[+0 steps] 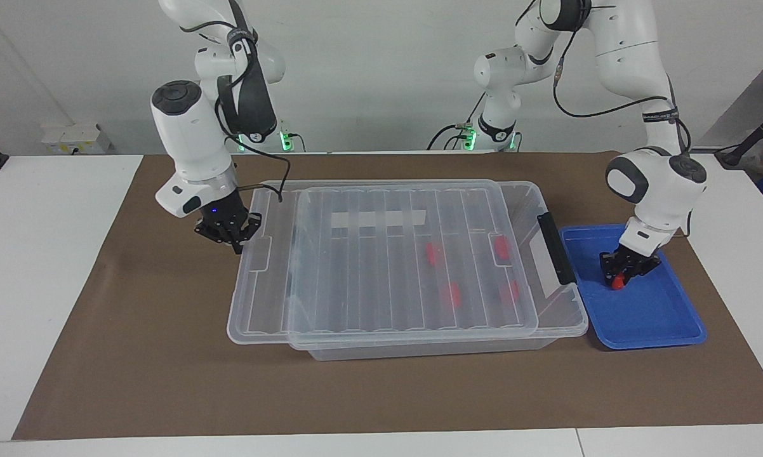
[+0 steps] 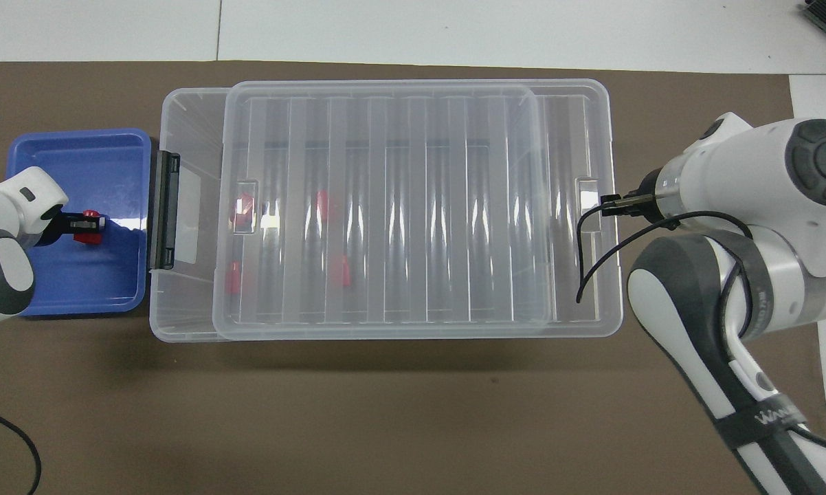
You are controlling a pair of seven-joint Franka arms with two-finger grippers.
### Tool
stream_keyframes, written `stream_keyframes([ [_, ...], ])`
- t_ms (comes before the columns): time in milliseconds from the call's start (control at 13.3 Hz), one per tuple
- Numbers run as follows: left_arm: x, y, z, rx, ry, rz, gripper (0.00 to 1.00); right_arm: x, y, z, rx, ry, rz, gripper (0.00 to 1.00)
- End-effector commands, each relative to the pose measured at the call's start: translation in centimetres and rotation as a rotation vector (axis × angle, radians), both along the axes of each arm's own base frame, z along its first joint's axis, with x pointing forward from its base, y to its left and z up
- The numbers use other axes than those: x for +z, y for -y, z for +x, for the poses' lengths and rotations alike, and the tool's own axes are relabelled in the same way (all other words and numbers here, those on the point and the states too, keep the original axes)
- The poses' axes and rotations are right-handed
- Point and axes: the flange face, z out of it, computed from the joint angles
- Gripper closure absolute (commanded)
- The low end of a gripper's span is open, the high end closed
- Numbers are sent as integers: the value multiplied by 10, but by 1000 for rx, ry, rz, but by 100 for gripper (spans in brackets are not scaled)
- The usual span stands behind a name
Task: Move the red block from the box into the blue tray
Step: 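Slide the lid back over the box with the right gripper while the left gripper holds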
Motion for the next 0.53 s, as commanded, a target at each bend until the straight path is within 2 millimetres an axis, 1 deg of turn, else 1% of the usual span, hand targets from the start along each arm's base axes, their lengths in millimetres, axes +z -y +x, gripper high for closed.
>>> stream_keyframes([
  [0,-3,-2,-4,2,18,-6,35,5,-27,-11,55,-9,13,100],
  [75,-1,-6,-3,7,14,-8,34,5,-33,-12,64,-9,13,100],
  [151,2,-7,-2,6,11,-9,29,5,-34,-13,68,-9,11,100],
  [226,11,-8,1,6,3,-14,28,5,-34,-12,69,-7,13,100],
  [301,28,-6,7,-2,-23,-27,25,6,-36,-13,72,-4,14,100],
  [377,54,-3,12,-10,-54,-43,24,6,-48,-15,92,0,15,100],
  [452,80,0,14,-18,-87,-58,19,6,-54,-16,103,1,15,100],
])
